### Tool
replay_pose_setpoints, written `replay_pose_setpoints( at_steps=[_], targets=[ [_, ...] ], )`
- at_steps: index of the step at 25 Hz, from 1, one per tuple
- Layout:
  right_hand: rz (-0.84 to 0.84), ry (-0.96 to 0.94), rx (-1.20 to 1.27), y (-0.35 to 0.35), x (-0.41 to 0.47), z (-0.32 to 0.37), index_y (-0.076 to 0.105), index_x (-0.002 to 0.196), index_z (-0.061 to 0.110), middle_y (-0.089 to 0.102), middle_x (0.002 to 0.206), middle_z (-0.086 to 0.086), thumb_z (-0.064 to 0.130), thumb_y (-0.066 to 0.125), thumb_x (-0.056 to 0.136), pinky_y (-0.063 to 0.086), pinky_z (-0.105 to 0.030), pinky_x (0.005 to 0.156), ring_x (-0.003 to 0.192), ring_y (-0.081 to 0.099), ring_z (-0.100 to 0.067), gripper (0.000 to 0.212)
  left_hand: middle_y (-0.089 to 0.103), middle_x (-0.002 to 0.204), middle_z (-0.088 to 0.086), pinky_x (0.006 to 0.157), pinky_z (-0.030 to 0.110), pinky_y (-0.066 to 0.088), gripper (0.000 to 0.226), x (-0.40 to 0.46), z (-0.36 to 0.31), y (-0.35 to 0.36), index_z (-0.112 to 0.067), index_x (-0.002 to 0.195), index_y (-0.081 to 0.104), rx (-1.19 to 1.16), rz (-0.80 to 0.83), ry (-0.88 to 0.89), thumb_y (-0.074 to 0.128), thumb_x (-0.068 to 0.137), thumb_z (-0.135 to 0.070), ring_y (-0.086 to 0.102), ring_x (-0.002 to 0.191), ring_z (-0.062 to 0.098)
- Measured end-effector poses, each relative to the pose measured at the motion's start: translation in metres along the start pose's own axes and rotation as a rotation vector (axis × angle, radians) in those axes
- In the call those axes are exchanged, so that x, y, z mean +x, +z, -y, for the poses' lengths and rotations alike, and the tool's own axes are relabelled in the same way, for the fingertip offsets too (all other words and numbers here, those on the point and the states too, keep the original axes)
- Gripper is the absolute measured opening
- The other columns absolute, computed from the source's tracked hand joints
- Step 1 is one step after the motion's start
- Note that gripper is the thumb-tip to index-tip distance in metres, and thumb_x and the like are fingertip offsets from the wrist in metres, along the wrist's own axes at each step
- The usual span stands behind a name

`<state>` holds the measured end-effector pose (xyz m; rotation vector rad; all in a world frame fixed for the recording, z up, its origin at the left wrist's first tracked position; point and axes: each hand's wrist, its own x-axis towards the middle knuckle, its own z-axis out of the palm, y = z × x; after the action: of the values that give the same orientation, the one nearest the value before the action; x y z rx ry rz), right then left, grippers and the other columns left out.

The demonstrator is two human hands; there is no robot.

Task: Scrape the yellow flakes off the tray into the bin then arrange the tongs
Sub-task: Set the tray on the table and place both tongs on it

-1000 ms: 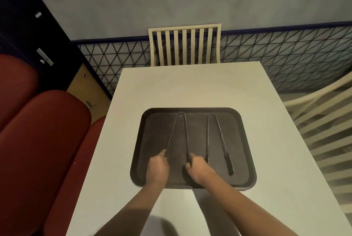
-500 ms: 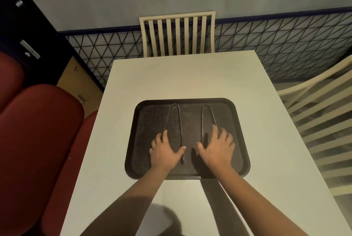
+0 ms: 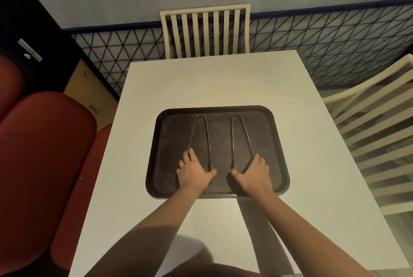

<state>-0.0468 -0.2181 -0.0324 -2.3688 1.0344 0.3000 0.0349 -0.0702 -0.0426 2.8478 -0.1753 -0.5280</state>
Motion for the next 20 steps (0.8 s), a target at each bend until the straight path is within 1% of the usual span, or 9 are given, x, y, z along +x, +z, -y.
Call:
replay_pose_setpoints(
  at_steps=[9,17,20],
  targets=[
    [-0.007,-0.015,0.015,0.0055,-0.006,0.0033,0.012,0.145,0.007,0.025,0.147,-0.012,0.057,0.058,0.077,0.035,-0.043,0.1,0.131,0.028,-0.032,0.096,0.017,0.154,0.009,0.108,0.045,0.03,0.104,-0.0076,0.0026,-0.0017,-0.017,0.147,0.006,-0.013,-0.006,0.011,0.061,0.072,-0.063,0.026,0.137,0.032],
    [-0.008,-0.026,0.032,0.0056,-0.0039,0.0056,0.015,0.144,0.007,0.028,0.145,-0.011,0.057,0.059,0.076,0.035,-0.043,0.1,0.129,0.029,-0.032,0.095,0.018,0.153,0.01,0.107,0.046,0.031,0.103,-0.0078,-0.0009,-0.006,-0.016,0.147,0.006,-0.024,-0.009,0.002,0.062,0.073,-0.061,0.028,0.136,0.033],
    [-0.025,-0.021,0.041,0.007,-0.0047,0.0044,0.014,0.144,0.009,0.027,0.146,-0.011,0.06,0.059,0.075,0.035,-0.044,0.1,0.13,0.029,-0.033,0.097,0.018,0.153,0.011,0.108,0.047,0.029,0.102,-0.0059,-0.0013,-0.0084,-0.017,0.147,0.007,-0.045,-0.016,-0.008,0.059,0.073,-0.065,0.027,0.136,0.035]
  ],
)
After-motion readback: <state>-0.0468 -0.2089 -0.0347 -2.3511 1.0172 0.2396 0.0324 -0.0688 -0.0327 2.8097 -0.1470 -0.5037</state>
